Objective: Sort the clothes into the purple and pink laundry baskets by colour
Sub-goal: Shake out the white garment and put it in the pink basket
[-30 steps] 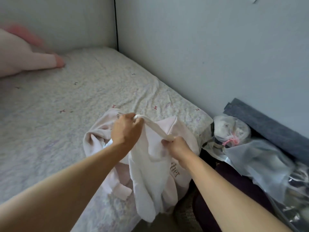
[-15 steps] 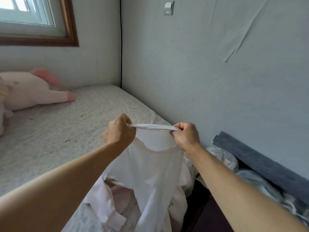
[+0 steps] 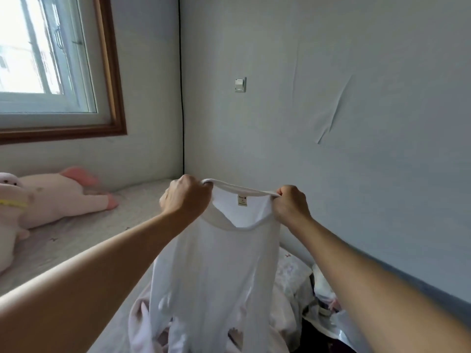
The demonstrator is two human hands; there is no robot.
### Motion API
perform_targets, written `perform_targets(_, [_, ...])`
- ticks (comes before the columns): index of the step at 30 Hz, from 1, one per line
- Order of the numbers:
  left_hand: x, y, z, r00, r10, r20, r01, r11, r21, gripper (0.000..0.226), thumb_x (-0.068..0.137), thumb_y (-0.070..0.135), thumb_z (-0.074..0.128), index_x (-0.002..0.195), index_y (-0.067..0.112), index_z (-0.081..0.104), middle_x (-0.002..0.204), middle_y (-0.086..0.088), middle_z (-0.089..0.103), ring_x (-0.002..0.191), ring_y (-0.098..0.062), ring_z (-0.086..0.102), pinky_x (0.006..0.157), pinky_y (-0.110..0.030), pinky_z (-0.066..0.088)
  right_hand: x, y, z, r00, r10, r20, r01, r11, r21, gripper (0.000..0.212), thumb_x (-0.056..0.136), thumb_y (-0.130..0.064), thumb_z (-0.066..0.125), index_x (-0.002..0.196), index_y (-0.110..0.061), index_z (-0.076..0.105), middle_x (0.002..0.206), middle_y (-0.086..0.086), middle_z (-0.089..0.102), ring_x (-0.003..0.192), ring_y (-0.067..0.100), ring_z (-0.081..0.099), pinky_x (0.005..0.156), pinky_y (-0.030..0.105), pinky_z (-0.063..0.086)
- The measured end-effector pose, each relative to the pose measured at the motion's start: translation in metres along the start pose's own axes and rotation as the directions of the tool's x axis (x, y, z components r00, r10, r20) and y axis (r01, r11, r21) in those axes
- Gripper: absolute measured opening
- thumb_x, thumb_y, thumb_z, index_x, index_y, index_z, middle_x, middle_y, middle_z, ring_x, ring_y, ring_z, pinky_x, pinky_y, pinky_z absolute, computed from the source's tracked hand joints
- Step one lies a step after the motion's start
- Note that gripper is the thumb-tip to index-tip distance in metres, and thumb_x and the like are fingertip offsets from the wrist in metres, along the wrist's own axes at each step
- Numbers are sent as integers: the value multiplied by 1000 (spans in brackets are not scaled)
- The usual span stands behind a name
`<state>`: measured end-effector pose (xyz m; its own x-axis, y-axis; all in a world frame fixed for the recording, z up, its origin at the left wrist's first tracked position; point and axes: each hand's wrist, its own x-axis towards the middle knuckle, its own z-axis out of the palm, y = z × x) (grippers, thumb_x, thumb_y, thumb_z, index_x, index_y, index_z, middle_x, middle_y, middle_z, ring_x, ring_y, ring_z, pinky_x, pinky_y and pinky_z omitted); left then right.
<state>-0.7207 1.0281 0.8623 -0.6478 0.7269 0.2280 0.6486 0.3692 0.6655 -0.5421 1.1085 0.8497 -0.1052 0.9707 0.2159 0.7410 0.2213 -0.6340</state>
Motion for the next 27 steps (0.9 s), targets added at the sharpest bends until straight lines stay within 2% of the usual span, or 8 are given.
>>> perform_targets(5, [6, 21, -27, 995, 68, -78, -60, 993, 101, 22, 86, 20, 45, 72, 7, 54, 82, -15, 55, 81, -35, 52, 70, -30, 35, 4, -14, -40, 999, -32, 0, 32, 999, 26, 21, 90, -16, 44, 71, -10, 49, 88, 12, 53, 82, 28, 50, 69, 31, 38])
perform_targets(9, [4, 40, -40, 927, 350, -137, -260, 860, 440, 18, 82, 11, 52, 88, 12, 69, 93, -12, 68, 91, -34, 63, 69, -28, 36, 2, -23, -71, 997, -62, -55, 52, 982, -181, 5, 89, -11, 40, 84, -10, 40, 97, 13, 49, 88, 33, 50, 74, 32, 36])
perform_targets(11, [2, 55, -46, 926, 359, -119, -264, 839, 476, 19, 81, 10, 54, 91, 14, 69, 93, -10, 67, 93, -32, 63, 69, -27, 37, -2, -29, -86, 977, -137, -164, 92, 962, -256, 8, 91, -10, 39, 94, -10, 46, 107, 17, 55, 96, 36, 53, 76, 33, 35])
perform_targets(14, [2, 82, -62, 930, 305, -204, -233, 921, 312, 16, 83, 15, 52, 86, 12, 67, 91, -12, 65, 91, -34, 60, 68, -29, 35, -5, -38, -111, 885, -217, -412, 164, 973, -162, 19, 92, -8, 39, 107, -5, 51, 114, 17, 57, 103, 38, 54, 74, 33, 34])
perform_targets(17, [4, 109, -75, 909, 310, -278, -287, 950, 120, 19, 82, 17, 47, 79, 11, 64, 87, -14, 66, 88, -36, 59, 68, -29, 36, -4, -44, -136, 781, -199, -592, 311, 946, 92, 11, 89, -1, 39, 91, -9, 47, 99, 17, 61, 95, 38, 58, 70, 34, 39])
perform_targets(22, [2, 130, -70, 982, 184, -28, -185, 983, -21, 18, 78, 13, 48, 66, 9, 61, 59, -10, 66, 57, -24, 60, 53, -22, 44, 13, -25, -159, 932, -103, -349, 92, 995, -48, 11, 83, -1, 50, 95, -1, 52, 109, 22, 61, 97, 38, 59, 73, 34, 46])
perform_targets(25, [1, 137, -60, 973, 218, -75, -224, 970, -96, 14, 82, 12, 51, 71, 6, 55, 68, -9, 55, 68, -28, 55, 62, -28, 44, 8, -10, -169, 883, -116, -454, 97, 993, -64, 9, 86, 3, 44, 91, -4, 48, 97, 23, 56, 92, 37, 54, 69, 32, 35])
perform_targets(27, [-2, 136, -48, 969, 246, -37, -247, 968, -41, 16, 84, 13, 51, 69, 6, 52, 75, -12, 57, 72, -31, 51, 65, -29, 41, 0, 0, -171, 924, -88, -373, 33, 988, -152, 9, 87, 2, 43, 82, -6, 43, 103, 25, 58, 97, 39, 56, 68, 31, 34])
